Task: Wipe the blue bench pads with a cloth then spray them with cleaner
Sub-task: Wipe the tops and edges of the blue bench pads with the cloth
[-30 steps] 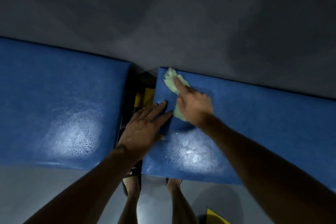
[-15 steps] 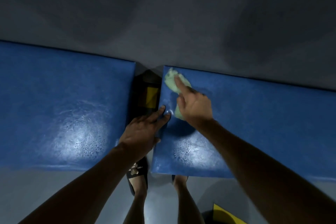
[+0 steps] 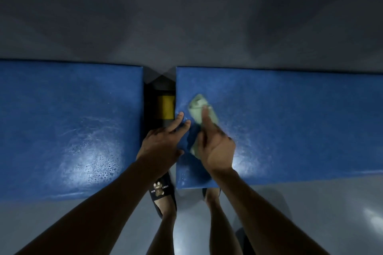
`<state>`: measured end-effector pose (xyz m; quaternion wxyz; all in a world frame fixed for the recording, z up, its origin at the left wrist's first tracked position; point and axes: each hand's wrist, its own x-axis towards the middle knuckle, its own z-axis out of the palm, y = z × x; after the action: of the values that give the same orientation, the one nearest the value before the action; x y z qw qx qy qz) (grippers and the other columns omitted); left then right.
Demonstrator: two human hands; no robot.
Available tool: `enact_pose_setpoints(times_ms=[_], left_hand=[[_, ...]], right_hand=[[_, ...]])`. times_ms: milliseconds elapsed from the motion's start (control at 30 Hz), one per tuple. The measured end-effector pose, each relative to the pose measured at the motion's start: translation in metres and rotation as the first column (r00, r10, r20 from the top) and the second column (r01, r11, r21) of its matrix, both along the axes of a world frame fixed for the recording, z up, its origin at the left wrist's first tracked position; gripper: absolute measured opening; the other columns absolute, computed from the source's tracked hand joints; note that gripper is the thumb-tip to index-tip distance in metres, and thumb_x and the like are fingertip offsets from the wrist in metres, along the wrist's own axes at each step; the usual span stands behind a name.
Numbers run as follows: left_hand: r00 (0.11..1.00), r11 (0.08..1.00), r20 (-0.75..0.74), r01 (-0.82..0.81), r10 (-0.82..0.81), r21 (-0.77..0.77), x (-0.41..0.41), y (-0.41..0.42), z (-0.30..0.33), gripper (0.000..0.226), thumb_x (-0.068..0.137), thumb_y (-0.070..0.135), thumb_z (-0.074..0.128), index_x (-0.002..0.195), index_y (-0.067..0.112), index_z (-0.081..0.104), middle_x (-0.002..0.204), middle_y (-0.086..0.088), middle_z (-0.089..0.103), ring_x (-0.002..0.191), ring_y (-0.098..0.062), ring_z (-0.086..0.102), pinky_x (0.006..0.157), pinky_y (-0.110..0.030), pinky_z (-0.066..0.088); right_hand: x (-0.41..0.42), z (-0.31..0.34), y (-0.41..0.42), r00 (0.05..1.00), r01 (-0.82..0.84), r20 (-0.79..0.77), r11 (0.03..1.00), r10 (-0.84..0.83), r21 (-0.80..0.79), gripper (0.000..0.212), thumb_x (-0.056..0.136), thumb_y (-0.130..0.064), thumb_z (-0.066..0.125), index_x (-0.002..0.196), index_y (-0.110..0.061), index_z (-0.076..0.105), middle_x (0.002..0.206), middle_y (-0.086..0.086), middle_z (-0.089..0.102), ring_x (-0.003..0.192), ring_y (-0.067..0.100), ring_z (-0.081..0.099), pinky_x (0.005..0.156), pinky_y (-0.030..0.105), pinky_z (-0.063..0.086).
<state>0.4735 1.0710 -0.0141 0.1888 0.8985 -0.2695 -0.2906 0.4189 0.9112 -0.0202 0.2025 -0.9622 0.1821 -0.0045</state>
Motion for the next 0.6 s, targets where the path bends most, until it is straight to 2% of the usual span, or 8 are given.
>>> enact_pose_setpoints(times_ms=[100, 167, 200, 267, 333, 400, 500, 600], left_hand=[[1.0, 0.999, 0.019, 0.021, -0.022, 0.039, 0.002, -0.004, 0.006, 0.083, 0.086, 0.043, 0.068, 0.153, 0.041, 0.018, 0.165, 0.018, 0.0, 0.134, -0.024, 0.048, 0.107, -0.039, 0.04], [0.999, 0.997, 0.036, 0.028, -0.031, 0.077, 0.003, -0.004, 0.007, 0.086, 0.086, 0.044, 0.067, 0.154, 0.04, 0.015, 0.164, 0.018, -0.006, 0.136, -0.022, 0.045, 0.108, -0.038, 0.036], [0.998, 0.996, 0.045, 0.028, -0.032, 0.081, 0.002, -0.003, 0.006, 0.087, 0.086, 0.044, 0.067, 0.155, 0.039, 0.013, 0.164, 0.018, -0.007, 0.138, -0.021, 0.043, 0.109, -0.037, 0.034], [0.998, 0.996, 0.052, 0.036, -0.041, 0.085, 0.002, -0.004, 0.006, 0.088, 0.087, 0.044, 0.066, 0.155, 0.037, 0.011, 0.164, 0.016, -0.007, 0.14, -0.022, 0.039, 0.111, -0.037, 0.031], [0.998, 0.994, 0.047, 0.037, -0.042, 0.105, 0.002, -0.005, 0.008, 0.087, 0.088, 0.045, 0.065, 0.156, 0.038, 0.01, 0.164, 0.017, -0.008, 0.14, -0.022, 0.037, 0.112, -0.035, 0.028], [0.999, 0.993, 0.036, 0.025, -0.029, 0.118, 0.002, -0.005, 0.01, 0.087, 0.088, 0.045, 0.064, 0.156, 0.039, 0.01, 0.163, 0.019, -0.009, 0.14, -0.02, 0.036, 0.111, -0.032, 0.026], [1.0, 0.995, 0.024, -0.006, 0.003, 0.097, -0.001, -0.005, 0.007, 0.088, 0.087, 0.044, 0.066, 0.156, 0.04, 0.012, 0.163, 0.02, -0.009, 0.137, -0.022, 0.042, 0.109, -0.033, 0.029], [0.999, 0.994, 0.038, -0.017, 0.013, 0.108, -0.005, -0.005, 0.003, 0.086, 0.085, 0.046, 0.067, 0.154, 0.04, 0.016, 0.162, 0.023, -0.011, 0.131, -0.026, 0.048, 0.107, -0.036, 0.032]], right_hand=[[-0.01, 0.005, -0.038, 0.92, -0.392, -0.047, 0.915, 0.39, -0.089, 0.06, 0.086, -0.036, 0.042, 0.146, -0.031, 0.051, 0.093, 0.004, 0.072, 0.057, 0.026, 0.064, 0.046, 0.029, 0.047], [-0.012, 0.007, -0.087, 0.912, -0.404, -0.133, 0.907, 0.388, -0.119, 0.063, 0.087, -0.04, 0.039, 0.15, -0.041, 0.041, 0.103, 0.005, 0.072, 0.068, 0.029, 0.068, 0.054, 0.033, 0.052], [-0.015, 0.01, -0.111, 0.94, -0.315, -0.177, 0.942, 0.293, -0.116, 0.063, 0.089, -0.042, 0.036, 0.152, -0.044, 0.035, 0.106, 0.007, 0.071, 0.072, 0.032, 0.068, 0.059, 0.035, 0.054], [-0.02, 0.015, -0.144, 0.981, 0.025, -0.186, 0.991, -0.05, -0.135, 0.06, 0.094, -0.041, 0.033, 0.153, -0.045, 0.03, 0.103, 0.015, 0.071, 0.078, 0.04, 0.066, 0.068, 0.04, 0.051], [-0.018, 0.018, -0.138, 0.889, 0.406, -0.177, 0.906, -0.422, -0.121, 0.056, 0.099, -0.035, 0.038, 0.154, -0.046, 0.028, 0.103, 0.024, 0.069, 0.087, 0.045, 0.064, 0.077, 0.045, 0.049], [-0.016, 0.01, -0.099, 0.815, 0.549, -0.155, 0.83, -0.558, -0.102, 0.059, 0.1, -0.031, 0.045, 0.155, -0.043, 0.027, 0.099, 0.024, 0.07, 0.087, 0.044, 0.065, 0.072, 0.041, 0.046], [-0.033, -0.002, -0.021, 0.955, 0.294, -0.038, 0.955, -0.295, -0.025, 0.059, 0.095, -0.033, 0.043, 0.153, -0.027, 0.039, 0.077, 0.007, 0.068, 0.053, 0.027, 0.058, 0.055, 0.026, 0.037], [-0.059, 0.001, 0.006, 0.986, -0.156, -0.058, 0.987, 0.158, 0.024, 0.06, 0.091, -0.032, 0.042, 0.15, -0.023, 0.045, 0.08, 0.0, 0.067, 0.049, 0.018, 0.055, 0.047, 0.023, 0.036]])
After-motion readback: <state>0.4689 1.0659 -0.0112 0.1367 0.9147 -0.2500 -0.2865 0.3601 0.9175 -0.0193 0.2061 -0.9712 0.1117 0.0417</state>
